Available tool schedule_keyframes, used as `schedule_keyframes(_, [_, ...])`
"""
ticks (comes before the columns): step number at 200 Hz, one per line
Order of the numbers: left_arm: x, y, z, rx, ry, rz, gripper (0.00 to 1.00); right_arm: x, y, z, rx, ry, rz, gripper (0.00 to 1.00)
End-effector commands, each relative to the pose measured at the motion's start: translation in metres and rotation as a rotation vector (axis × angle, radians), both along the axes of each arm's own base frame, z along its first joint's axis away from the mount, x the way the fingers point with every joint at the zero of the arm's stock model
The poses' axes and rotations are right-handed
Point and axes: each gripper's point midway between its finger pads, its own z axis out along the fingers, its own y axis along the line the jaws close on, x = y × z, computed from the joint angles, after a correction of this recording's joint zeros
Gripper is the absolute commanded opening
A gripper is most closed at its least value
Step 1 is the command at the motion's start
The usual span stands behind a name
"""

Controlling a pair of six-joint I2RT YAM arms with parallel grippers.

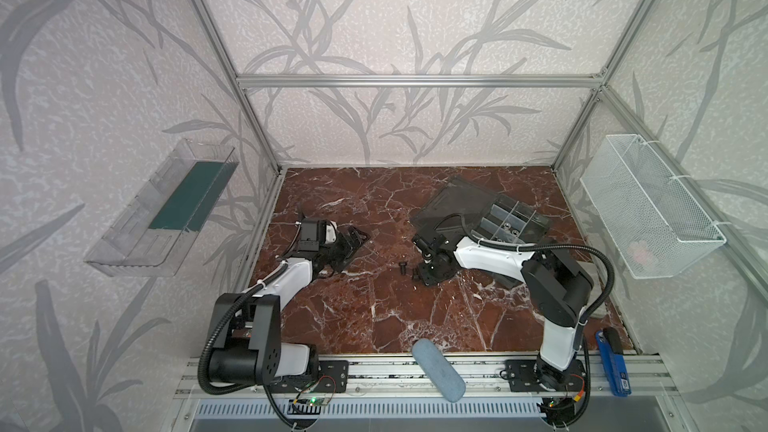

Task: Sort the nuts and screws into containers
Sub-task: 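Lower the right gripper beside the black bolts and close on the nut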

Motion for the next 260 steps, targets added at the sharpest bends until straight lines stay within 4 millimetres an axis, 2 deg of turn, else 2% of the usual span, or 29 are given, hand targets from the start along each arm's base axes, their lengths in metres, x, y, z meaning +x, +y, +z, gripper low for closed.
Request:
schedule_keyframes(1, [-0.001,0.000,-0.002,-0.007,0.002,0.000,0.99,-0.005,-0.014,-0.008,-0.113,0.007,-0.009,0.54])
schedule_keyframes(79, [-0.001,0.000,-0.005,-0.010,0.007,-0.001,0.99,-0.009,-0.022,-0.007,-0.158,0.006,-0.019,0.51])
schedule_keyframes(143, [-0.002,0.000,-0.004,-0.011,0.002,0.001,0.99,-0.014,-0.026,-0.010,-0.176,0.017,-0.013,0.40])
schedule_keyframes(223, [-0.003,0.001,-0.004,-0.009,0.004,0.005,1.00,-0.019,-0.031,-0.013,-0.204,0.023,-0.008,0.38])
schedule_keyframes(260, [-0.003,0.000,-0.004,-0.010,0.003,0.004,0.99,-0.019,-0.032,-0.013,-0.209,0.026,-0.006,0.32])
